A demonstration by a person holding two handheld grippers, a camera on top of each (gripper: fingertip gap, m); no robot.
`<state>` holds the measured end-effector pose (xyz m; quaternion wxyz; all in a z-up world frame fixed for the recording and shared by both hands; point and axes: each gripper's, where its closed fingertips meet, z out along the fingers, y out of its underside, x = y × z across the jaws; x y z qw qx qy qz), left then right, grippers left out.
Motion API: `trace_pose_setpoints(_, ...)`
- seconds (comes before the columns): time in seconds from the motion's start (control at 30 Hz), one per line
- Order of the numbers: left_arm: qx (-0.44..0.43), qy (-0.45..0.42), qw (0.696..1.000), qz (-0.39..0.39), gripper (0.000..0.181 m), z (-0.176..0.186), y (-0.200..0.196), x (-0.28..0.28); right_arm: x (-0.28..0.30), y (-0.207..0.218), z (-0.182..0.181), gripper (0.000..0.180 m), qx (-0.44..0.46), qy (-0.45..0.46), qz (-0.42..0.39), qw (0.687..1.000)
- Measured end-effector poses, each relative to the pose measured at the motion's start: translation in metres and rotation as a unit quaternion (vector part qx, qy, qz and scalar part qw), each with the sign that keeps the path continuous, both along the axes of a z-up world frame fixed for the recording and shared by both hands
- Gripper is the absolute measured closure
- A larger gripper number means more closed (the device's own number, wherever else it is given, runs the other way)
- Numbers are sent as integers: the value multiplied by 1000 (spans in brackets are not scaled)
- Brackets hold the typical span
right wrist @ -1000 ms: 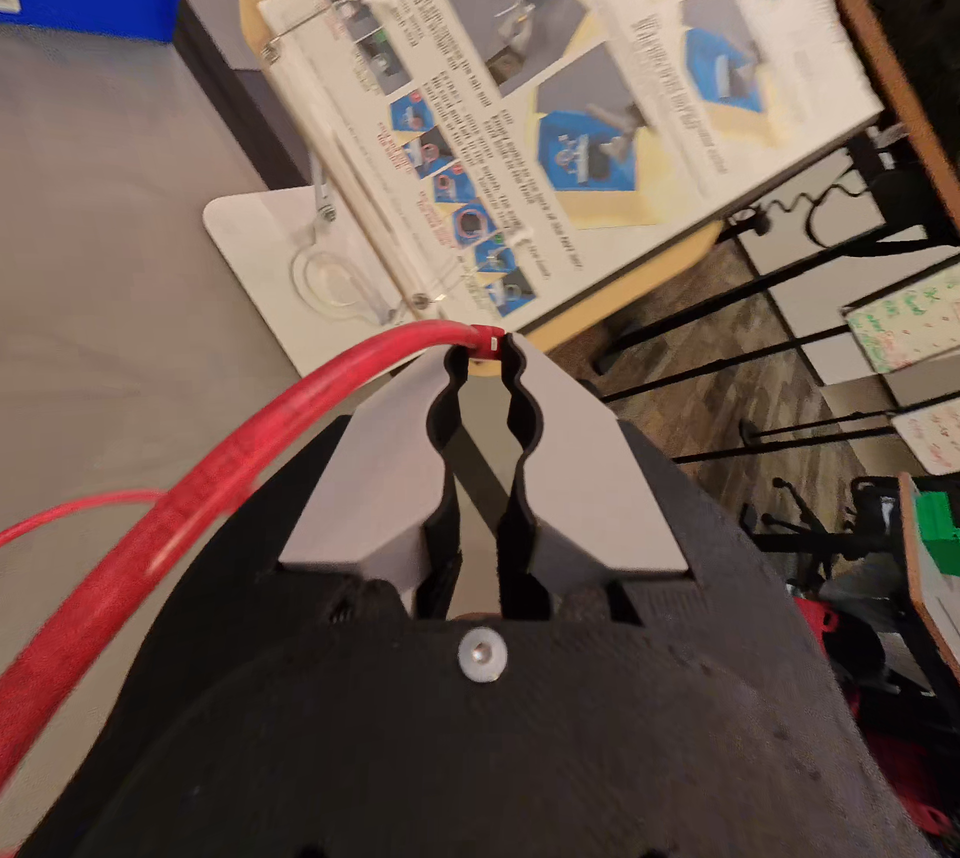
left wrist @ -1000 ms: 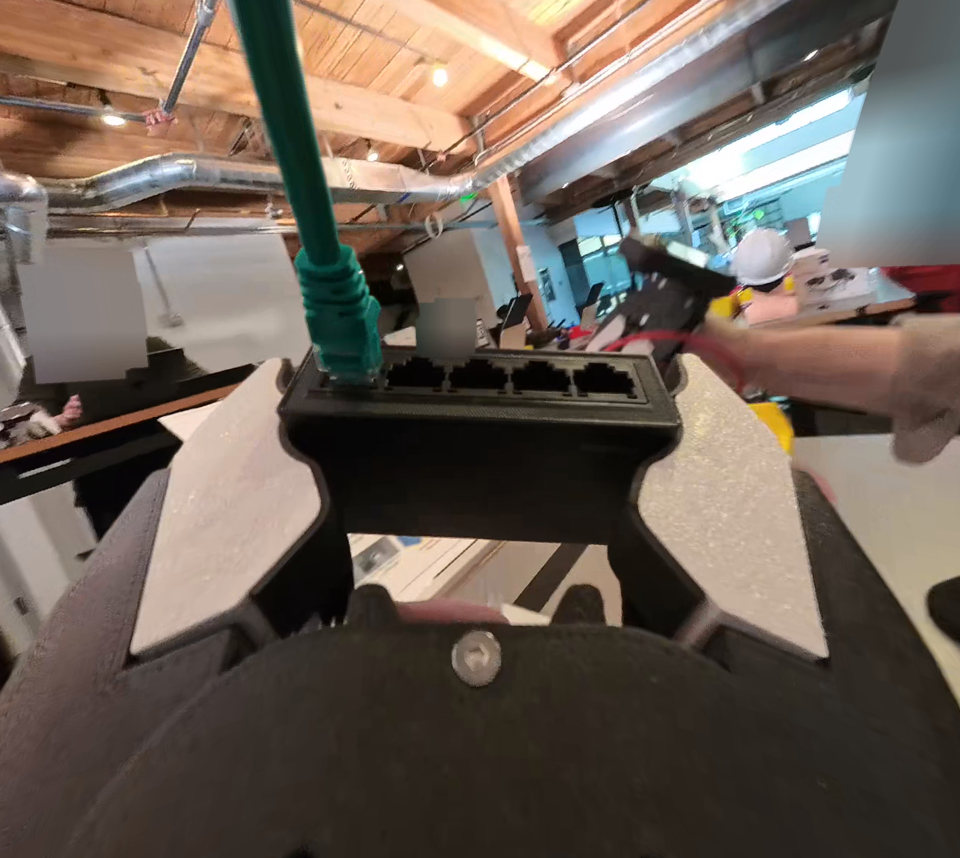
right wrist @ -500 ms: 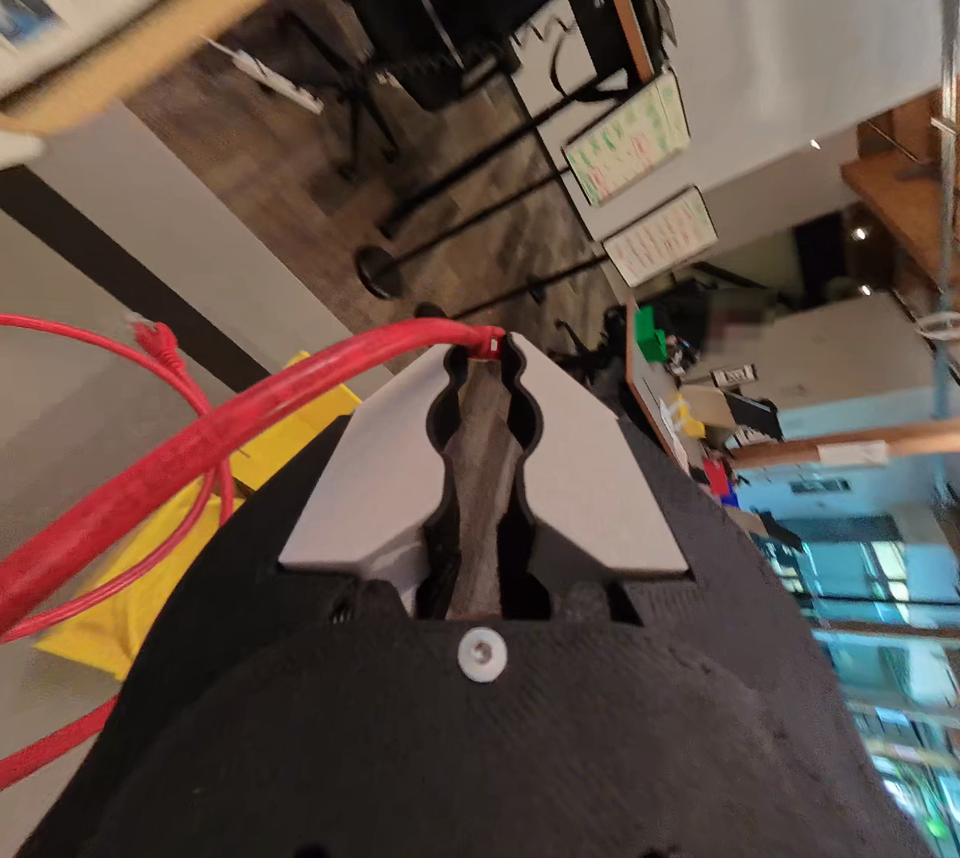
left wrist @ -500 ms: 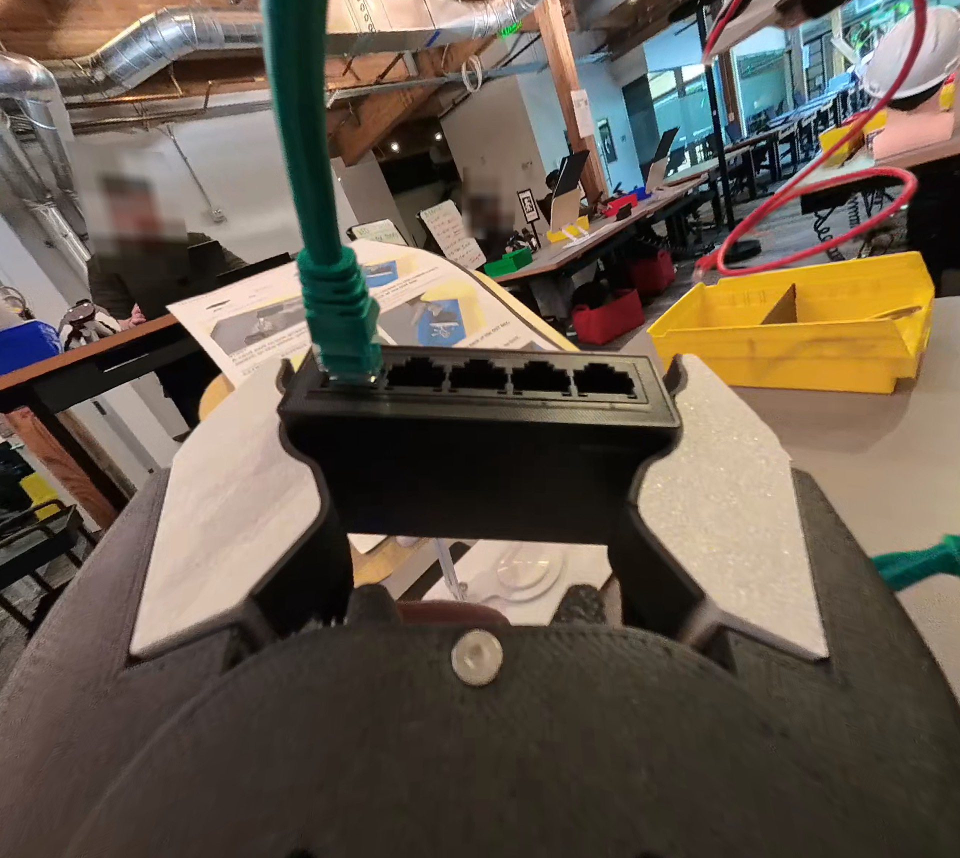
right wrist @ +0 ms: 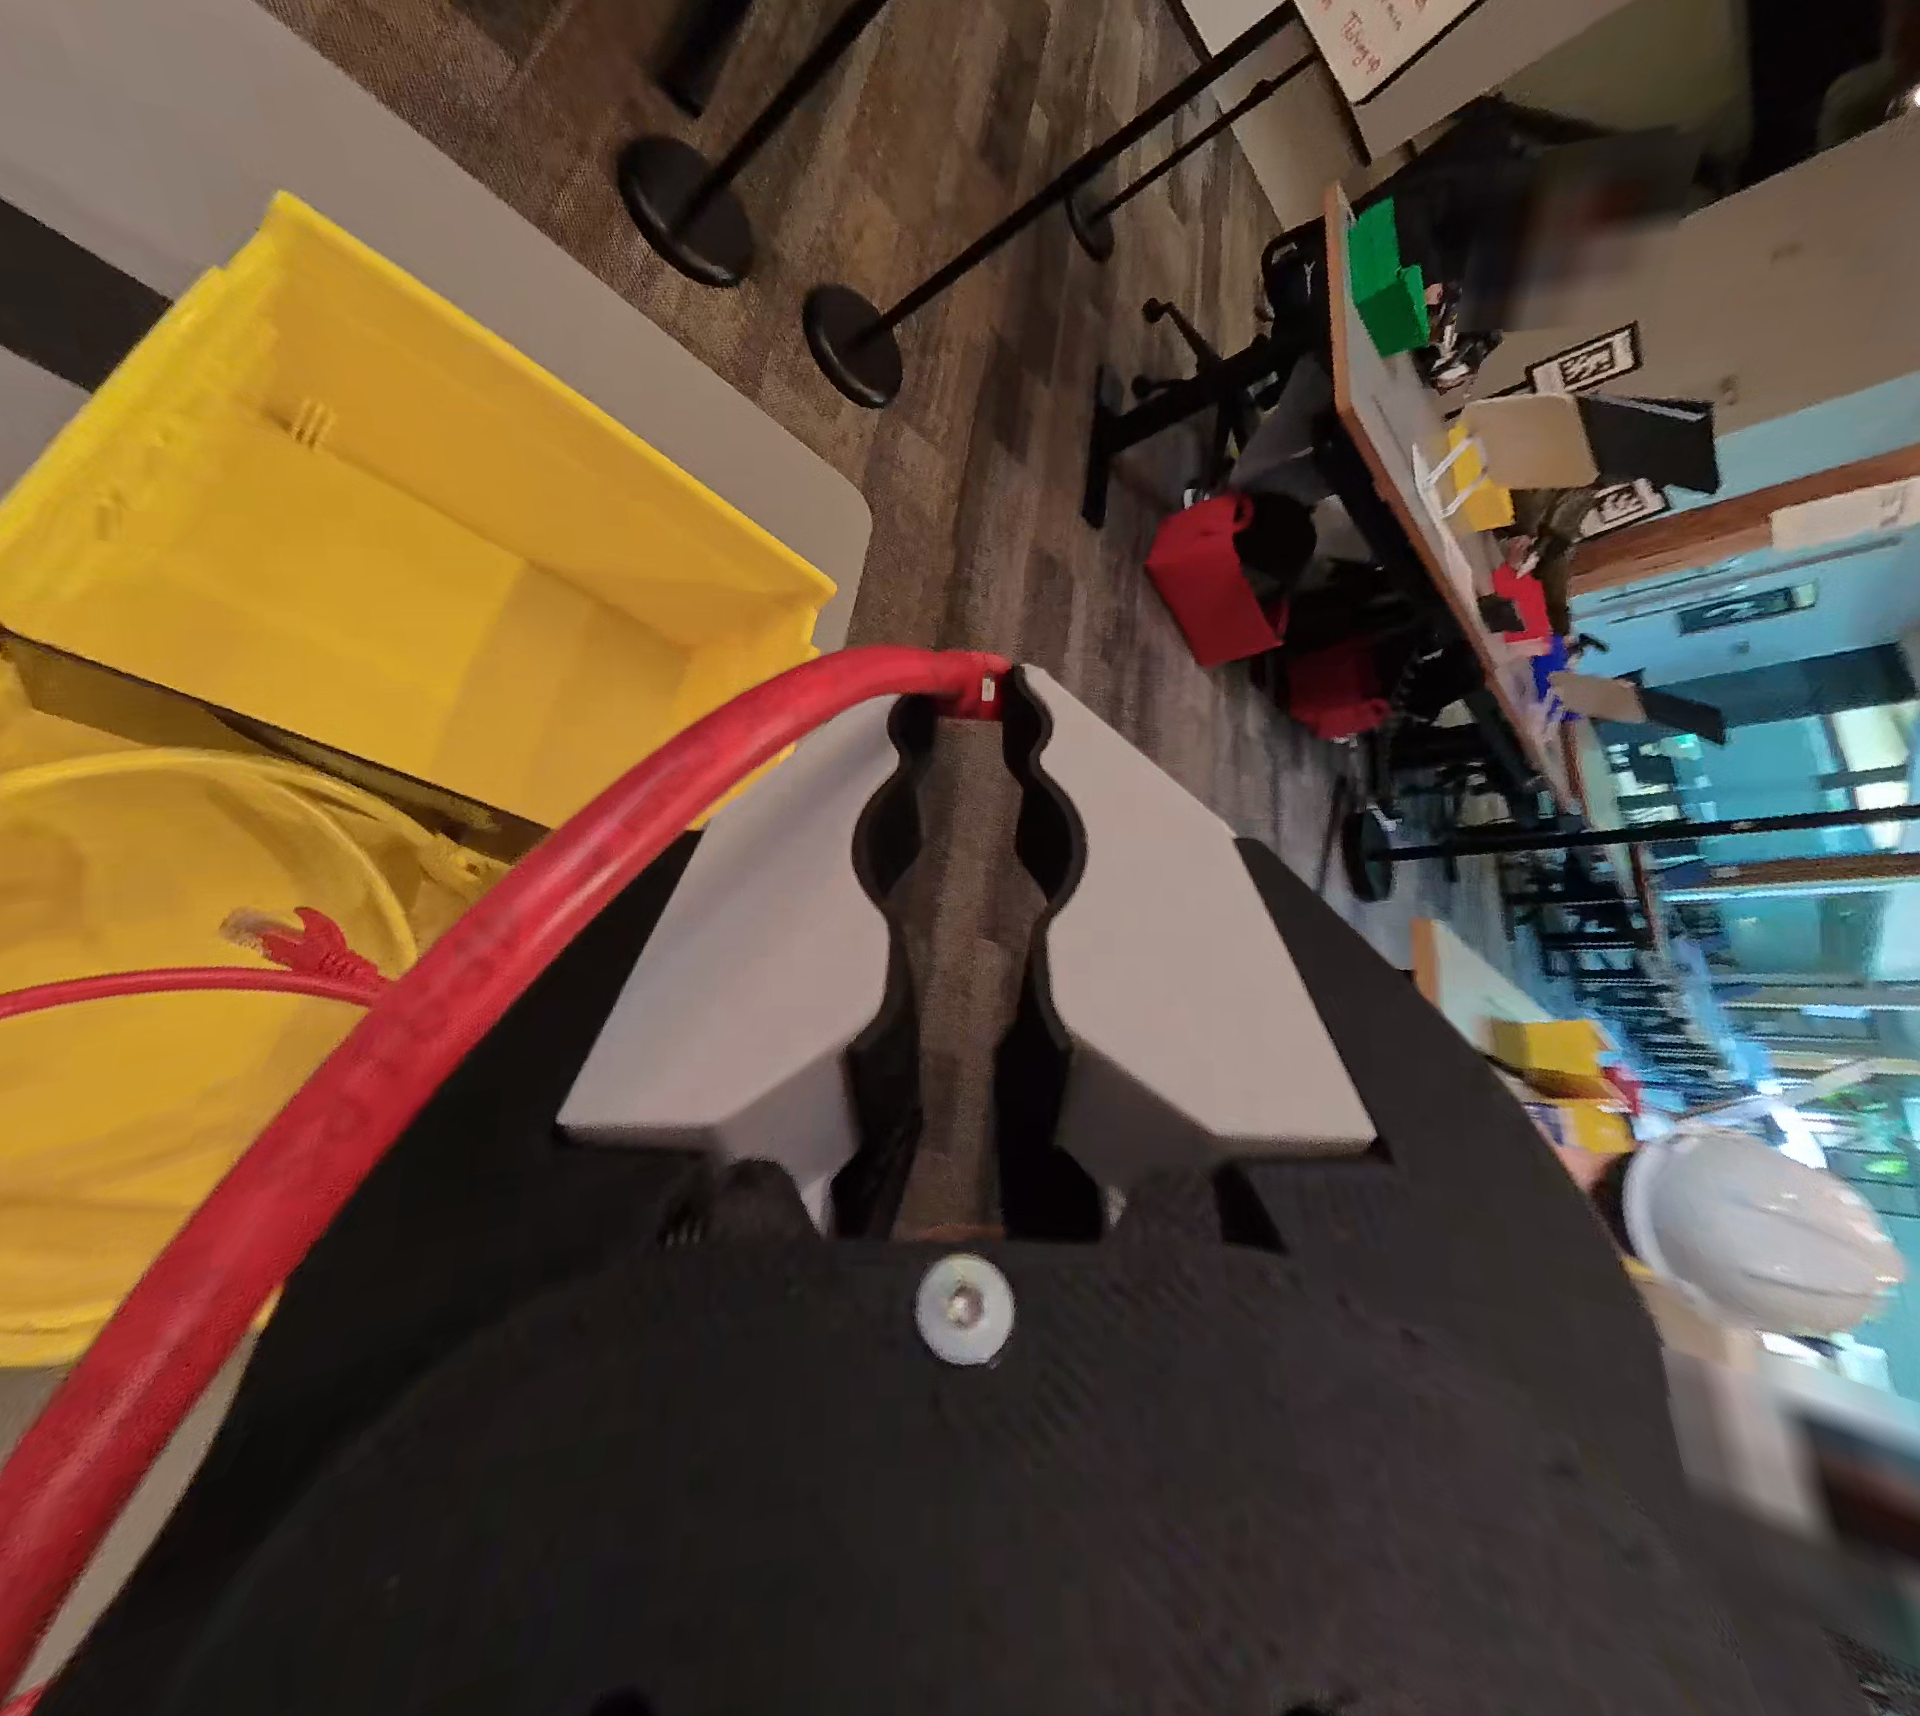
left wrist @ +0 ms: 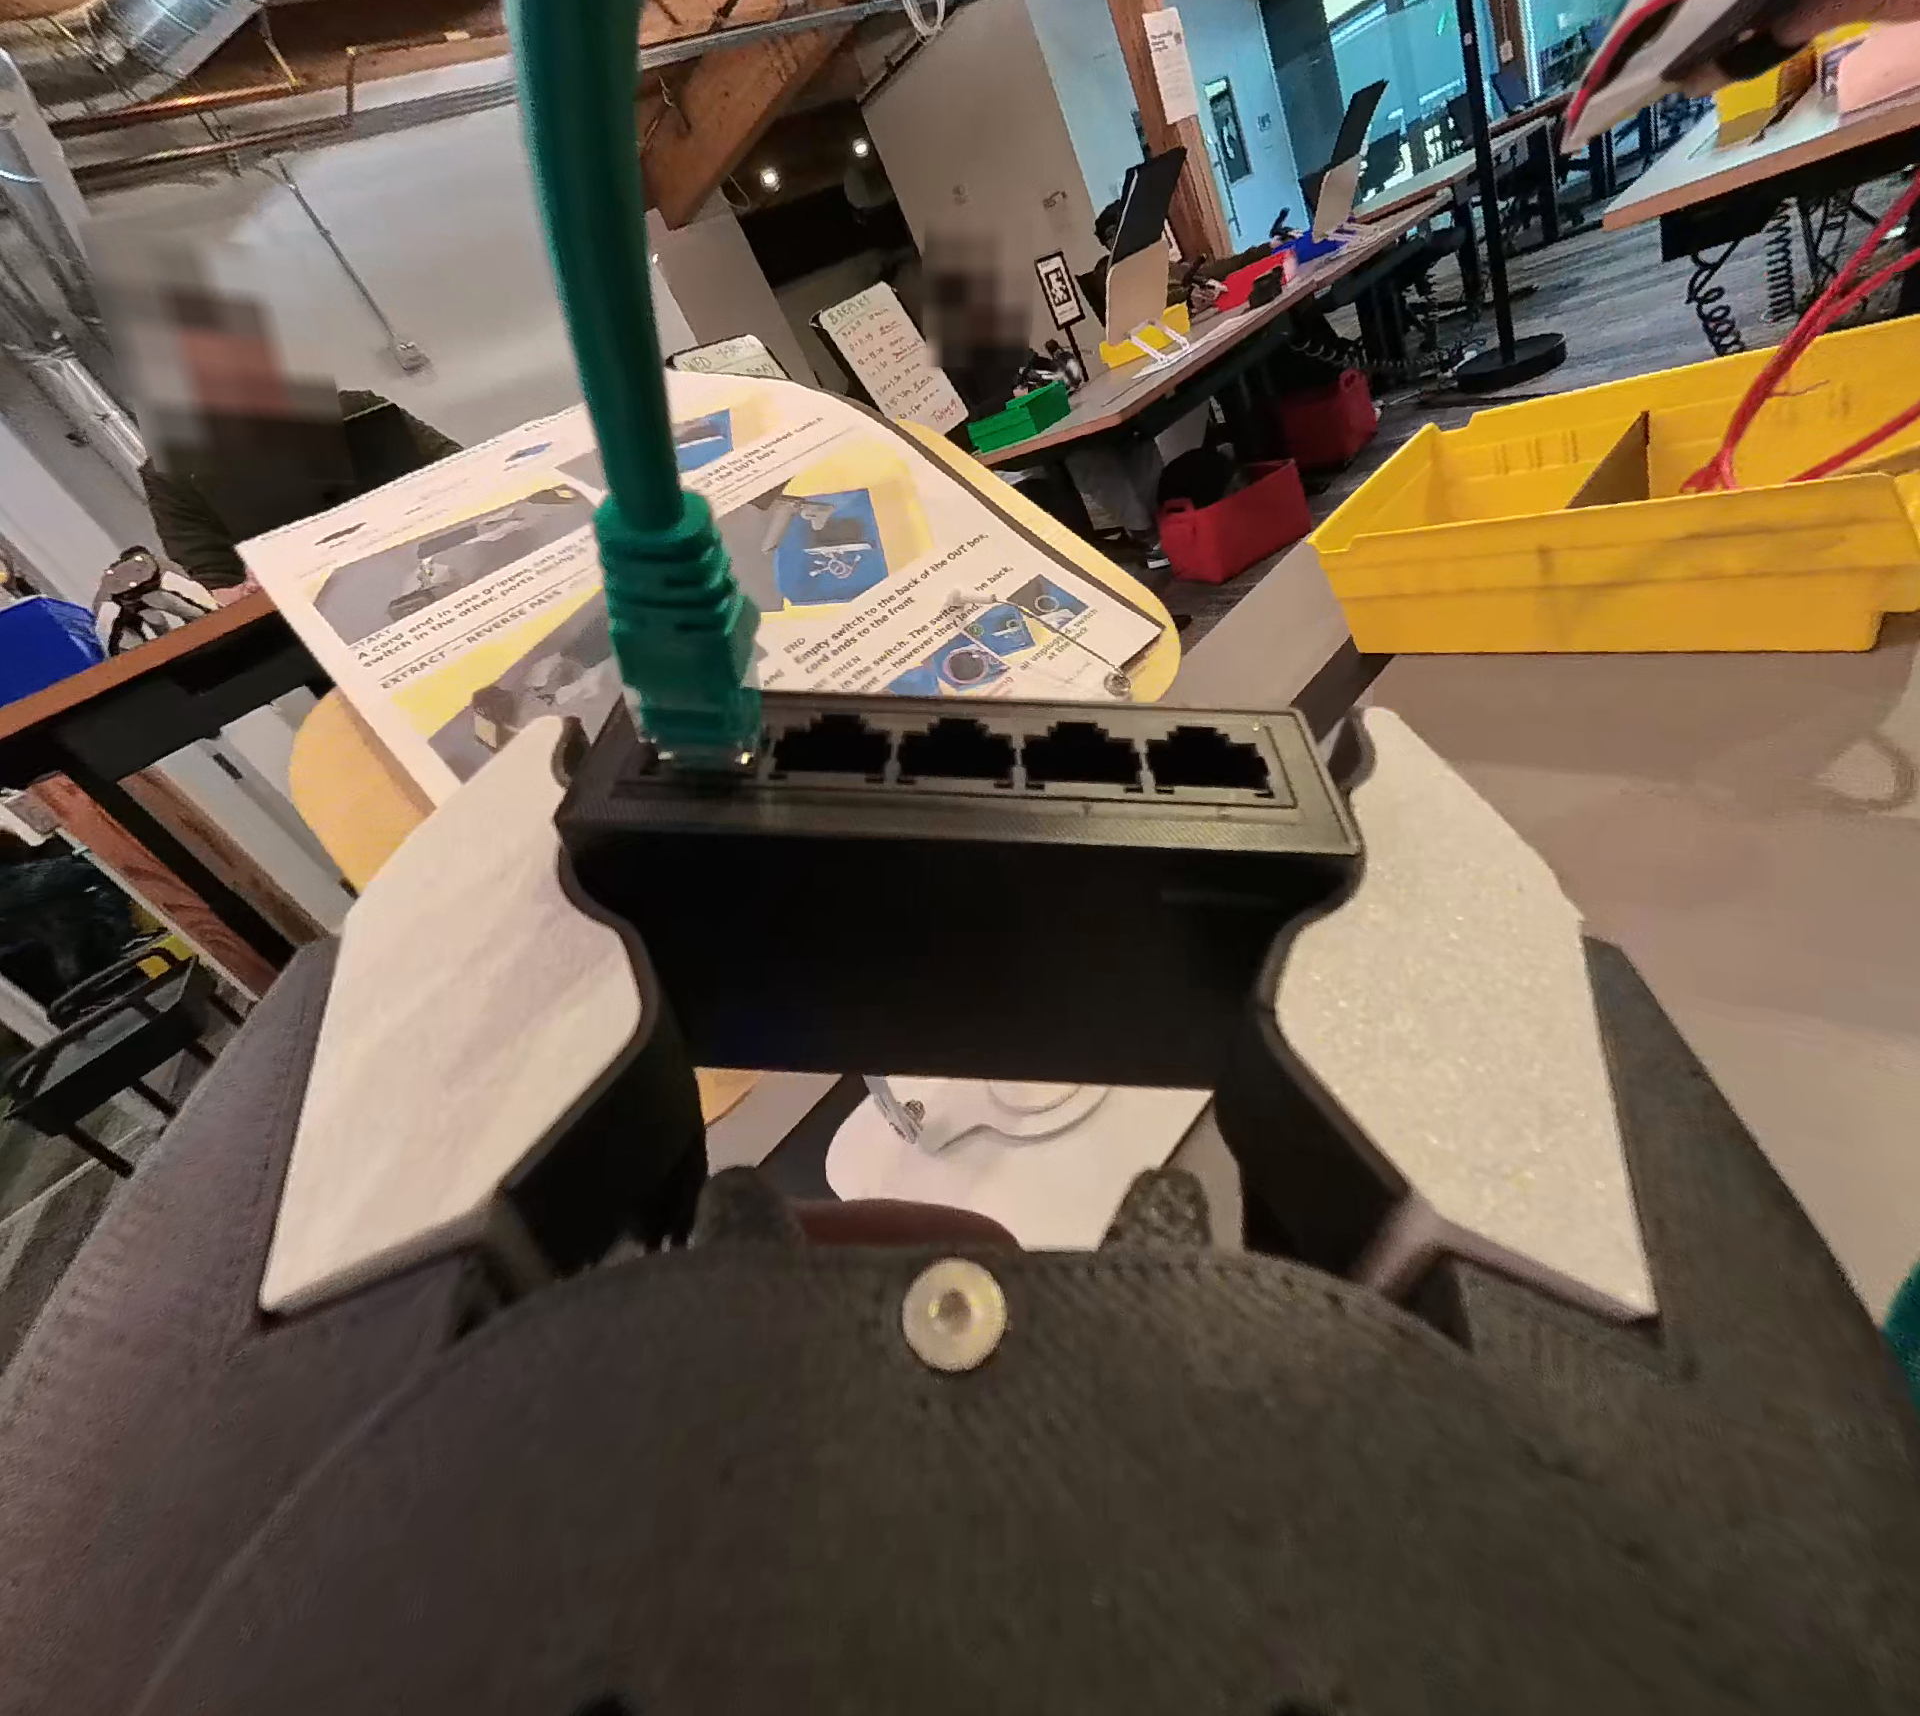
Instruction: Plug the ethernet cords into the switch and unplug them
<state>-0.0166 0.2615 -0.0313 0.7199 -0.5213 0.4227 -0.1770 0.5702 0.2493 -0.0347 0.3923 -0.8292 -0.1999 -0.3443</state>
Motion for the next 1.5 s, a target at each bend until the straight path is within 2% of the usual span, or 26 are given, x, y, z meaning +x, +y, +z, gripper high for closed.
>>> trace_pose_setpoints(0.13,-2,10,1000,0,53,-6,1,5,23,-2,-12,168,14,18,-38,999)
trace_pose_setpoints(0.27,-4,19,1000,2,53,-12,4,8,35,-5,-45,168,-21,2,-57,998)
trace_pose_setpoints(0.37,-8,24,1000,5,53,-16,6,9,38,-14,-87,167,-90,-5,-65,994)
trace_pose_setpoints(0.47,-8,30,1000,6,53,-18,7,10,39,-28,-124,167,-187,-68,-52,979)
trace_pose_setpoints(0.5,-7,33,999,7,53,-19,7,10,39,-34,-135,162,-224,-88,-46,969)
trace_pose_setpoints(0.6,-8,38,999,5,53,-21,7,12,45,-48,-145,128,-310,-162,-46,936)
trace_pose_setpoints(0.67,-8,41,999,4,53,-22,6,14,45,-51,-139,116,-351,-209,-36,912)
trace_pose_setpoints(0.77,-5,53,999,4,53,-25,5,17,48,-62,-135,100,-446,-259,-26,856)
trace_pose_setpoints(0.83,-4,56,998,3,53,-26,4,18,46,-80,-137,99,-529,-261,-6,807)
trace_pose_setpoints(0.87,-3,59,998,4,53,-26,4,18,52,-90,-128,95,-560,-270,-27,783)
trace_pose_setpoints(0.9,1,59,998,13,53,-26,6,17,57,-101,-116,95,-582,-267,-57,766)
trace_pose_setpoints(0.93,1,61,998,26,52,-26,9,15,55,-107,-107,96,-586,-247,-71,768)
trace_pose_setpoints(1.0,1,65,997,38,52,-26,12,14,43,-103,-84,97,-548,-215,-85,804)
trace_pose_setpoints(1.07,1,61,996,58,53,-24,15,13,12,-83,-57,104,-463,-195,-62,863)
trace_pose_setpoints(1.1,5,55,996,70,53,-22,17,12,-14,-70,-44,108,-404,-177,-33,897)
trace_pose_setpoints(1.17,11,38,995,92,53,-15,19,8,-89,-49,-20,109,-290,-133,63,946)
trace_pose_setpoints(1.23,27,29,993,112,53,-9,18,7,-184,-38,3,123,-176,-57,182,966)
trace_pose_setpoints(1.3,46,35,988,142,53,-5,18,5,-287,-44,22,128,-94,57,305,946)
trace_pose_setpoints(1.37,71,52,979,181,53,-2,19,2,-370,-56,36,133,-52,126,398,907)
trace_pose_setpoints(1.5,134,53,961,236,53,10,12,0,-490,-65,48,129,-23,240,499,832)
